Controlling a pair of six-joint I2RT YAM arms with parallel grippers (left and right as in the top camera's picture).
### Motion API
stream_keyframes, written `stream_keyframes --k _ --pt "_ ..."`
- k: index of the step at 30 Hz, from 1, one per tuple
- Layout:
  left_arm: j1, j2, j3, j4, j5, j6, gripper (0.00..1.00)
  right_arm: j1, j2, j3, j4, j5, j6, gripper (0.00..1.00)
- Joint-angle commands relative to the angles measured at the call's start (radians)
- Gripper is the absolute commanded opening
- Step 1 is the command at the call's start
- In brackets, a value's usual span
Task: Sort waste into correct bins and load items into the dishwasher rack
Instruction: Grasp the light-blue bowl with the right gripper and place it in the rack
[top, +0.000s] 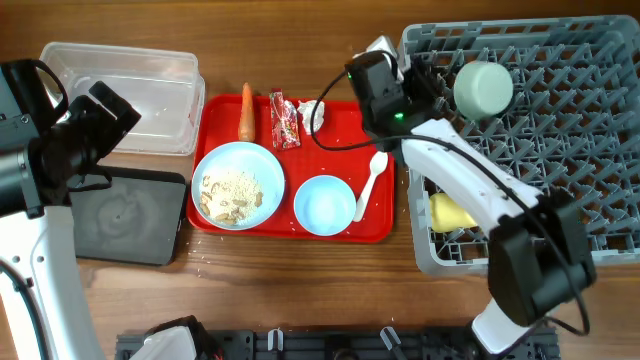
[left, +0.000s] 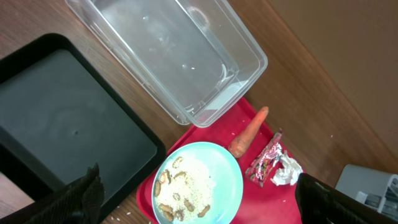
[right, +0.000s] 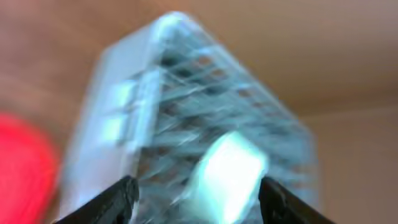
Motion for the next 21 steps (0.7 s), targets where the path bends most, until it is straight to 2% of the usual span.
stream_keyframes --k 1,4,6,9,10,18,21 --pt "0.005 0.001 0.003 0.004 -0.017 -0.009 1.00 -0.005 -0.134 0.058 -0.177 -0.573 0.322 0.67" --pt "0.005 0.001 0.004 0.004 -0.017 -0.009 1.00 -0.005 -0.206 0.060 -0.267 -0.911 0.426 0.67" --pt "0.005 0.001 0.004 0.004 -0.017 -0.009 1.00 -0.005 -0.199 0.060 -0.347 -0.989 0.460 0.66" --pt "0.005 0.001 0.004 0.004 -0.017 -0.009 1.00 -0.004 -0.116 0.036 -0.516 -1.011 0.483 0.65" --pt "0.005 0.001 0.003 0.004 -0.017 -0.009 1.00 -0.001 -0.094 0.024 -0.534 -1.027 0.476 0.60" --pt "0.005 0.001 0.003 0.004 -0.017 -0.009 1.00 0.071 0.074 -0.006 -0.573 -1.051 0.457 0.57" --pt "0.005 0.001 0.004 0.004 -0.017 -0.009 1.00 0.087 0.095 -0.006 -0.560 -1.006 0.475 0.52"
